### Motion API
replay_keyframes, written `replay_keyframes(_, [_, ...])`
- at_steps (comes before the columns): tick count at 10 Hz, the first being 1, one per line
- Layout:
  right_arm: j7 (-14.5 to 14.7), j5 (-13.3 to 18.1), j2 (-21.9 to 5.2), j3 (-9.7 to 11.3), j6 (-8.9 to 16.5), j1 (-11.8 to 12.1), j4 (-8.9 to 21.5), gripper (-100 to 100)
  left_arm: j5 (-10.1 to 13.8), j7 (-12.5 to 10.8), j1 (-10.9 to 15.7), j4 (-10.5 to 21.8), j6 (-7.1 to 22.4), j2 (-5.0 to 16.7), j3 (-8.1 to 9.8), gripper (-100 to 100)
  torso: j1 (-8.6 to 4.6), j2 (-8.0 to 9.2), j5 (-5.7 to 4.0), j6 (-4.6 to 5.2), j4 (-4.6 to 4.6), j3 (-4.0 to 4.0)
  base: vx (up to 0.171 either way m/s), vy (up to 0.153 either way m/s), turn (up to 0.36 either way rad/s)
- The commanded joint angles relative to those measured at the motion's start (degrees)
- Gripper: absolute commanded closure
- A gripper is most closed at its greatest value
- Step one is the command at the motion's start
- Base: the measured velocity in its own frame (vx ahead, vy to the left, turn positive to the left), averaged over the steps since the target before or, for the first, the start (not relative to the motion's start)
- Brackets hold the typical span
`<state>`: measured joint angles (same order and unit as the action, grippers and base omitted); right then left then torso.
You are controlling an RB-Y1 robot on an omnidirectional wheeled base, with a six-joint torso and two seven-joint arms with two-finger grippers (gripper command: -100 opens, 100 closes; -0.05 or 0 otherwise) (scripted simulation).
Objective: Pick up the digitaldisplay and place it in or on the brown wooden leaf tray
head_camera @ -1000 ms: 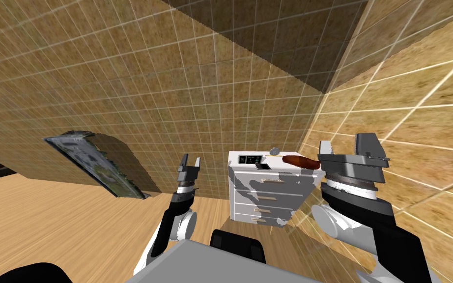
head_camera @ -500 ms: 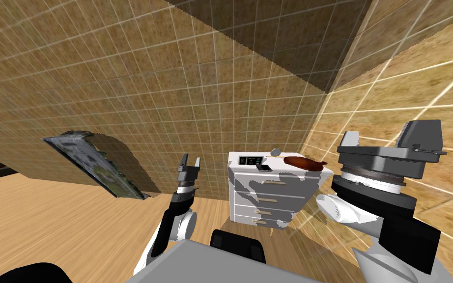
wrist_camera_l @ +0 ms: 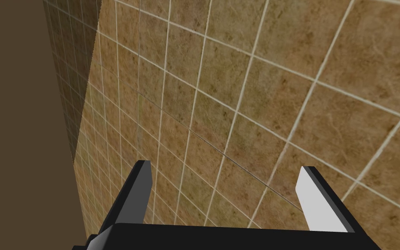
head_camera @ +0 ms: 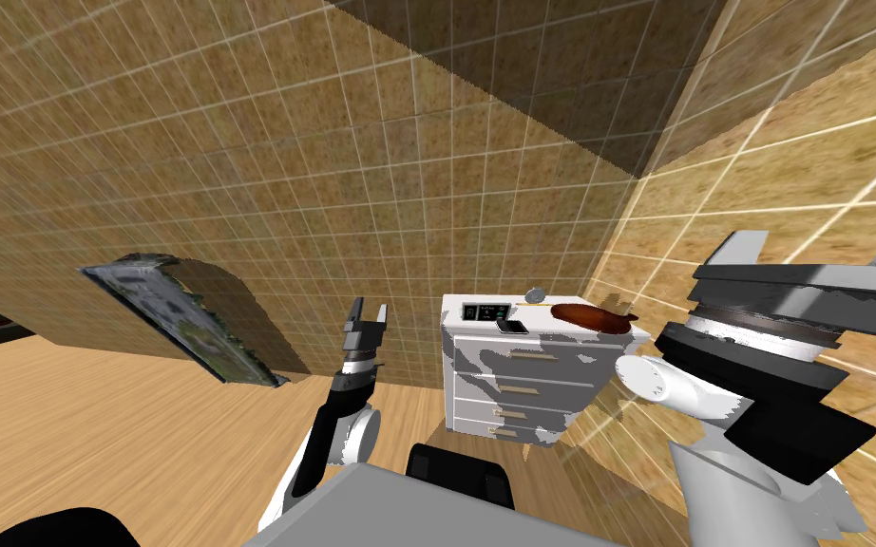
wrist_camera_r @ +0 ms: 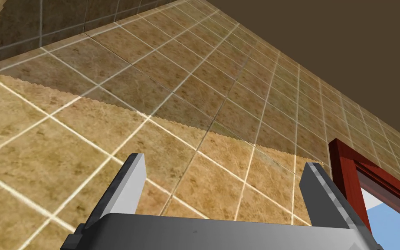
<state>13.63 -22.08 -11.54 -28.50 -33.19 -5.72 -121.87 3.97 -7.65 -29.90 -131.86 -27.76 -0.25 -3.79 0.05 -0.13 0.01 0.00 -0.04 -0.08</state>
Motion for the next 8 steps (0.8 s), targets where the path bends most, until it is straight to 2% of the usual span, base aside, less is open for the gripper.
replay_keyframes(1, [0.0,-1.35,-0.54,-2.46,-1.32,-2.86,1.28,-100,0.0,0.0,0.0,0.0,0.0,0.0,0.0,0,0.0,0.0,0.0,0.0,0.0,0.0,0.03,0.007,0.003])
replay_keyframes(2, [0.0,-1.35,-0.54,-2.46,-1.32,-3.38,1.28,-100,0.0,0.0,0.0,0.0,0.0,0.0,0.0,0,-0.02,0.01,0.0,0.01,0.0,0.0,0.014,-0.003,-0.002])
replay_keyframes(3, [0.73,-3.6,-0.95,-5.22,-3.12,-5.75,3.62,-100,0.0,0.0,0.0,0.0,0.0,0.0,0.0,0,-0.05,0.06,-0.01,0.01,0.01,0.03,0.023,0.001,0.002])
replay_keyframes(4, [0.73,-3.6,-0.95,-5.74,-3.12,-7.67,3.62,-100,0.0,0.0,0.0,0.0,0.0,0.0,0.0,0,-0.05,0.04,-0.01,0.01,0.01,0.02,0.023,0.005,0.002])
replay_keyframes(5, [1.48,-5.9,-1.3,-8.04,-4.83,-9.95,5.83,-100,0.0,0.0,0.0,0.0,0.0,0.0,0.0,0,-0.02,0.04,0.0,0.01,0.01,0.02,0.03,0.007,0.003])
replay_keyframes(6, [1.48,-5.9,-1.3,-9.09,-5.01,-11.31,6.1,-100,0.0,0.0,0.0,0.0,0.0,0.0,0.0,0,-0.03,0.02,-0.01,0.02,0.0,0.01,0.027,0.008,-0.002])
replay_keyframes(7, [1.48,-5.9,-1.3,-9.09,-5.01,-12.06,6.1,-100,0.0,0.0,0.0,0.0,0.0,0.0,0.0,0,-0.03,0.03,-0.01,0.01,0.0,0.02,0.011,0.005,-0.003])
replay_keyframes(8, [2.24,-8.21,-1.62,-11.7,-6.96,-14.32,8.72,-100,0.0,0.0,0.0,0.0,0.0,0.0,0.0,0,-0.02,0.07,0.0,0.0,0.01,0.03,0.018,0.009,0.003])
